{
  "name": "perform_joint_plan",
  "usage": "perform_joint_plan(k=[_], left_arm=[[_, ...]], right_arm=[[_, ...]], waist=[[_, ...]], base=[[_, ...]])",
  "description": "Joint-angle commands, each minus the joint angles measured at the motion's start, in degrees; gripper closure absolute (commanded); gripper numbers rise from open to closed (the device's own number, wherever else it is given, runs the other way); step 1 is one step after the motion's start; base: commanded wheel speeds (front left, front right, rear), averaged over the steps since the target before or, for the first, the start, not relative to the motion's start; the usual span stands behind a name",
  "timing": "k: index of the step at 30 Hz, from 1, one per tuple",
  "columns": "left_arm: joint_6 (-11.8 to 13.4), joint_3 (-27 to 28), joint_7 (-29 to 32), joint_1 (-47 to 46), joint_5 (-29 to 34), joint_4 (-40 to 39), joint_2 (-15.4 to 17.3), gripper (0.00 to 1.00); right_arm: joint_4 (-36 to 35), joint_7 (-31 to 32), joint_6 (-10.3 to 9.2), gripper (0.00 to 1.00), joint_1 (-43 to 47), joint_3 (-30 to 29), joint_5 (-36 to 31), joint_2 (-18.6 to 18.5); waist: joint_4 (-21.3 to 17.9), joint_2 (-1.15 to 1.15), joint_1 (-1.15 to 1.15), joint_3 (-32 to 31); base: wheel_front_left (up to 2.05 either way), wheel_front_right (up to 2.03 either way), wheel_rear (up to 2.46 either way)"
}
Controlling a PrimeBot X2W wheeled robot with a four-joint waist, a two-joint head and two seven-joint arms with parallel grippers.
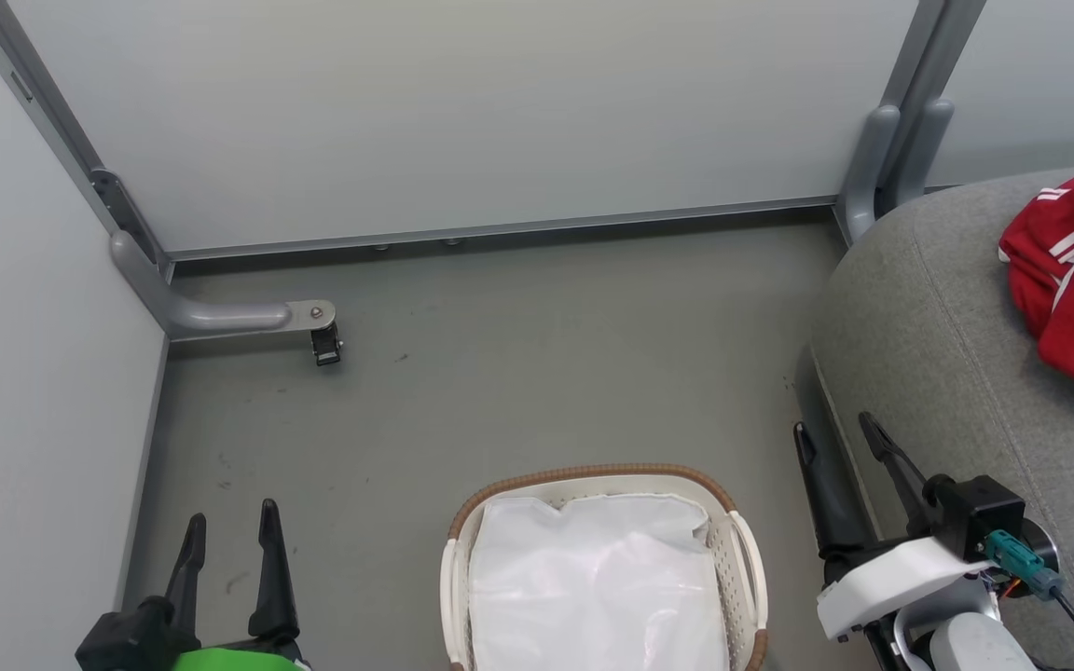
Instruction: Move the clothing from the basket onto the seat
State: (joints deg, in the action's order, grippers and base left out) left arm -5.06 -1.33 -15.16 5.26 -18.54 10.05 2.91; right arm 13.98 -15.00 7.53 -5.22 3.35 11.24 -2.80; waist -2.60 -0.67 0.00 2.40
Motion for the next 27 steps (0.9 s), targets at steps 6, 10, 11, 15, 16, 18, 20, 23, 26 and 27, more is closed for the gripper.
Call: perform_joint_plan(k=[6, 10, 11, 15, 16, 18, 20, 23, 26, 27], left_arm=[[-0.03, -0.32, 0.12, 0.00, -0.84, 1.50, -0.14, 1.00], [-0.12, -0.13, 0.90, -0.43, -3.56, 2.33, -0.23, 1.00], [-0.15, -0.03, 1.16, -0.58, -4.45, 2.36, -0.22, 1.00], [-0.29, 0.41, 2.30, -1.24, -8.37, 2.45, -0.19, 1.00], [-0.32, 0.52, 2.61, -1.42, -9.44, 2.47, -0.18, 1.00], [-0.39, 0.73, 3.15, -1.74, -11.28, 2.51, -0.17, 1.00], [-0.46, 0.94, 3.69, -2.05, -13.12, 2.54, -0.15, 1.00], [-0.54, 1.22, 4.44, -2.48, -15.66, 2.59, -0.13, 1.00], [-0.63, 1.53, 5.21, -2.89, -18.30, 2.65, -0.12, 1.00], [-0.65, 1.61, 5.44, -3.01, -19.05, 2.66, -0.11, 1.00]], right_arm=[[1.58, 0.13, 0.00, 1.00, 0.71, 0.28, 0.40, 0.28], [2.16, 0.84, 0.00, 1.00, 1.16, 0.10, 3.58, 0.26], [2.12, 1.07, 0.00, 1.00, 1.13, 0.02, 4.61, 0.21], [1.99, 2.07, 0.00, 1.00, 0.99, -0.35, 9.10, 0.02], [1.96, 2.35, -0.01, 1.00, 0.94, -0.45, 10.31, -0.02], [1.90, 2.82, -0.01, 1.00, 0.87, -0.64, 12.43, -0.10], [1.83, 3.29, -0.01, 1.00, 0.80, -0.82, 14.50, -0.17], [1.74, 3.95, -0.01, 1.00, 0.70, -1.08, 17.40, -0.27], [1.64, 4.65, -0.01, 1.00, 0.60, -1.35, 20.40, -0.37], [1.62, 4.84, -0.01, 1.00, 0.57, -1.43, 21.25, -0.39]], waist=[[0.08, 0.00, 0.00, -0.19], [0.13, 0.02, 0.00, -0.23], [0.15, 0.02, 0.00, -0.25], [0.23, 0.04, 0.00, -0.31], [0.25, 0.05, 0.00, -0.33], [0.29, 0.06, 0.00, -0.36], [0.33, 0.07, 0.00, -0.40], [0.39, 0.08, 0.00, -0.44], [0.45, 0.10, 0.00, -0.49], [0.47, 0.11, 0.00, -0.51]], base=[[0.00, 0.00, 0.00], [0.00, 0.00, 0.00], [0.00, 0.00, 0.00], [0.00, 0.00, 0.00], [0.00, 0.00, 0.00], [0.00, 0.00, 0.00], [0.00, 0.00, 0.00], [0.00, 0.00, 0.00], [0.00, 0.00, 0.00], [0.00, 0.00, 0.00]])
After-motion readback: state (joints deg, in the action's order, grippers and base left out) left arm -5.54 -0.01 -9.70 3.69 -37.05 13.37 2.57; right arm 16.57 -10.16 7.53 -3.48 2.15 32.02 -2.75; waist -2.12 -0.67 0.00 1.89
